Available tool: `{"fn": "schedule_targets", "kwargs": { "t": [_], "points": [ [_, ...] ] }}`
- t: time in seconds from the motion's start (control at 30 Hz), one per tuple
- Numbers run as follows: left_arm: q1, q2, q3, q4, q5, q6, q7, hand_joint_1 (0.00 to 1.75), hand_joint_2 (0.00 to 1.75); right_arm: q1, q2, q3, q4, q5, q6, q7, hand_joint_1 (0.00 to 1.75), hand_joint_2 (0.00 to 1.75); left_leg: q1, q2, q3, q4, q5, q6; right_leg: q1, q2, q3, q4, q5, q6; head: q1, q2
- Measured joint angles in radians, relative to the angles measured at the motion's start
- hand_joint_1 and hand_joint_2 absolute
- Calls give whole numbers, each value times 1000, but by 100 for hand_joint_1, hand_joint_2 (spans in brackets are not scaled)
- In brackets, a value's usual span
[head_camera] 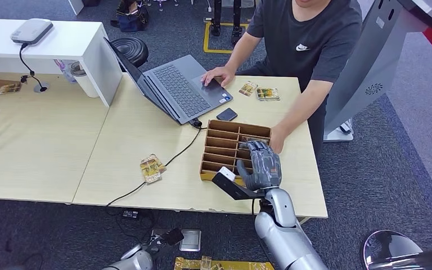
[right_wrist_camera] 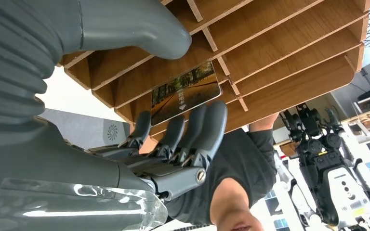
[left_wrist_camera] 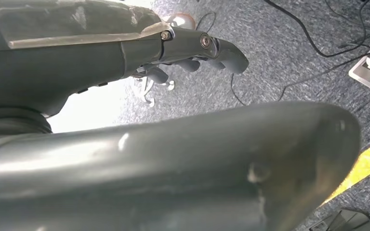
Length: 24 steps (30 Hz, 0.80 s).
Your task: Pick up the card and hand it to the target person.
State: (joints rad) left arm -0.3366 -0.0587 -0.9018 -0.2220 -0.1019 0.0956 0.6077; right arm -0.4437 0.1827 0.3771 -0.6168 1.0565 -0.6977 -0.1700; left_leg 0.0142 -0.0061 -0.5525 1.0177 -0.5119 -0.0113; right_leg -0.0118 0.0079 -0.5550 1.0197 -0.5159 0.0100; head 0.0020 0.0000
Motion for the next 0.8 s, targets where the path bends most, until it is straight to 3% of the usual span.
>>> {"fn": "schedule_targets", "kwargs": {
  "t": [0.03, 0.1, 0.8],
  "points": [
    [0, 0, 0, 0, -1, 0, 0, 0, 0, 0, 0, 0, 0, 1, 0, -1, 159, 175, 0, 0, 0, 0, 0, 0, 0, 0, 0, 0, 0, 0, 0, 0],
    [0, -1, 0, 0, -2, 0, 0, 0, 0, -1, 0, -3, 0, 3, -1, -6, 175, 175, 0, 0, 0, 0, 0, 0, 0, 0, 0, 0, 0, 0, 0, 0],
    [0, -3, 0, 0, 10, 10, -1, 0, 0, -16, 16, -24, 11, -5, -4, -44, 175, 175, 0, 0, 0, 0, 0, 0, 0, 0, 0, 0, 0, 0, 0, 0]
  ]
}}
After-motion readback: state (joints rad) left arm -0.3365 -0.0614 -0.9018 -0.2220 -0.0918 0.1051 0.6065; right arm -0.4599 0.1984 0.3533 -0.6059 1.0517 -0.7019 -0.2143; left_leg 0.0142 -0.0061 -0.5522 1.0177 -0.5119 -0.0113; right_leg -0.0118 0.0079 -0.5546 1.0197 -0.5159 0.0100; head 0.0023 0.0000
